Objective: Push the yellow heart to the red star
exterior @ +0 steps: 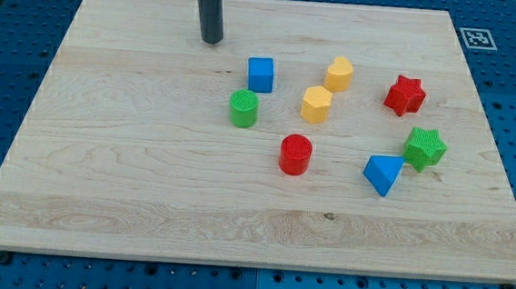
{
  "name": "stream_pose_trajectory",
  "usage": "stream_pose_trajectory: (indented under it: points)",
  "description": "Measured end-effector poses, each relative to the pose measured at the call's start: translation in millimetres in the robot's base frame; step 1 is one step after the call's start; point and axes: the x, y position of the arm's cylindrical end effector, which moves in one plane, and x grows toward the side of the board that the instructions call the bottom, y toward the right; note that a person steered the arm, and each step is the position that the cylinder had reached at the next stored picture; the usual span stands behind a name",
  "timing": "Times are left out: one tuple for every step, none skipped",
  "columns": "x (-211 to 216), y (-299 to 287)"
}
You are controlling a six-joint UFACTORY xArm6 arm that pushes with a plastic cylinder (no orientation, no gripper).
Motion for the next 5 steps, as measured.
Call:
stream_pose_trajectory:
  points:
    - [24.5, -0.1]
    - [15.5, 4.4]
    - [-5.9, 50.2]
    - [-6.5, 91.7]
    - [4.5, 118.3]
